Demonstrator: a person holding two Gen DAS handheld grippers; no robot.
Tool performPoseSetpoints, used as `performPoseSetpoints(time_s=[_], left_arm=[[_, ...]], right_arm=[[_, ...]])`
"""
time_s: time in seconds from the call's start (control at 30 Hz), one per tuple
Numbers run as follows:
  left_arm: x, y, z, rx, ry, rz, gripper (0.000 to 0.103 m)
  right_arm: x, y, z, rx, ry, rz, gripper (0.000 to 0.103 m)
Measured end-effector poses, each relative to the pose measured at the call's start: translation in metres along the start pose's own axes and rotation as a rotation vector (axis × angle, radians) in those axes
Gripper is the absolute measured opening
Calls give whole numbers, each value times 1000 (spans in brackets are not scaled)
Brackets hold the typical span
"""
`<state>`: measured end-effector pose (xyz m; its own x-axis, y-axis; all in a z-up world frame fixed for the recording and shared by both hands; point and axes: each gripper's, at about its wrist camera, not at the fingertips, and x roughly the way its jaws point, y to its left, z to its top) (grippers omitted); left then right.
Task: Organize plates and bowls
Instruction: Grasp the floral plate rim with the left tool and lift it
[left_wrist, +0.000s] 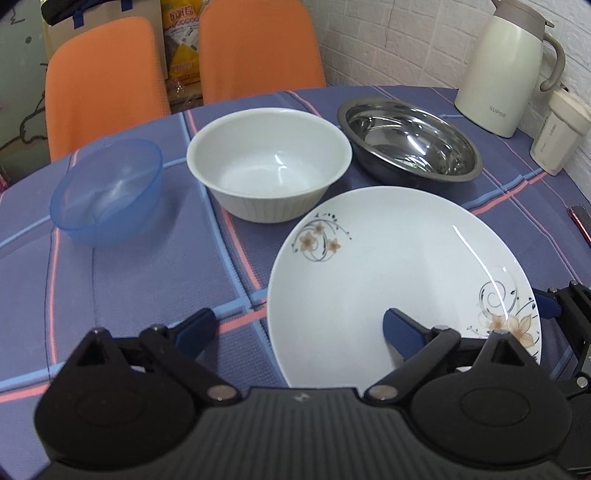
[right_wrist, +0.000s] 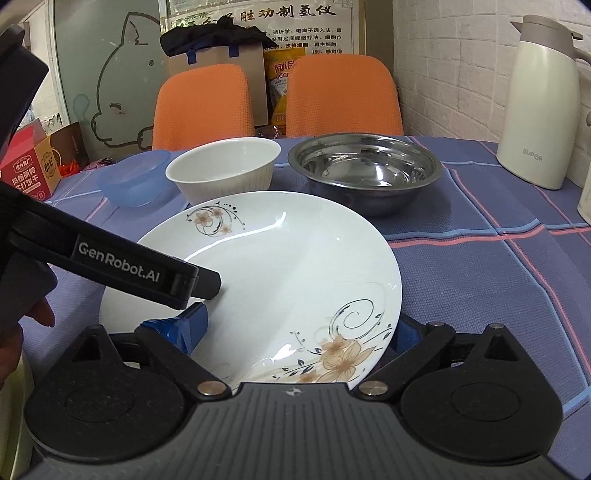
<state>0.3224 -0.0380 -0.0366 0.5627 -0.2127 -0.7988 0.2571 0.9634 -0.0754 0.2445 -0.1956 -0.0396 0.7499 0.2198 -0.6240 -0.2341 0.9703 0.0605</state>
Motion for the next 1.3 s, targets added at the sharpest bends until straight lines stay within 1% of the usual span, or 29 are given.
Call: performPoseSetpoints(time_s=[0.13,0.17,0.2,0.33,0.57,0.67,0.7,0.73,0.77,0.8,0.83,0.9,0.93,1.1,1.3], left_arm=[[1,-1,0,-2,-6,2,96],[1,-2,0,-4,-5,4,97],[2,-1,0,-7,-2,9,101],[3,-2,0,-5,-3,17,102],[4,-4,0,-1,-11,19,103],[3,-11,0,17,-8,-9,99],[1,-17,0,31,-6,-37,93],[-2,-26,-1,41,-7,-21,94],[-6,-30,-1,47,-16,-4,94],[-8,-30,0,52,-23,-13,94],[-10,-26,1,34,-17,-36,93],[-14,-18,0,-7,5,-77,93],[-17,-18,-1,-10,2,-77,93],[-46,-21,-12,5,-46,-56,93],[-94,-6,-36,-20,-93,-48,93]], right_arm=[[1,0,-1,-3,-8,4,89],[1,1,-2,-3,-10,3,89],[1,2,-2,-3,-11,3,89],[1,2,-3,-5,-13,6,90],[1,2,-3,-5,-15,8,90],[2,4,1,9,2,-7,89],[1,7,3,22,9,-7,89],[0,10,6,34,14,7,89],[0,13,8,44,34,-15,89],[-2,16,9,36,32,-39,90],[-6,17,9,24,13,-42,89],[-15,16,10,24,5,-16,89],[-20,15,11,38,1,-5,89],[-38,29,10,7,-22,-14,89],[-71,55,7,-11,-62,26,89]])
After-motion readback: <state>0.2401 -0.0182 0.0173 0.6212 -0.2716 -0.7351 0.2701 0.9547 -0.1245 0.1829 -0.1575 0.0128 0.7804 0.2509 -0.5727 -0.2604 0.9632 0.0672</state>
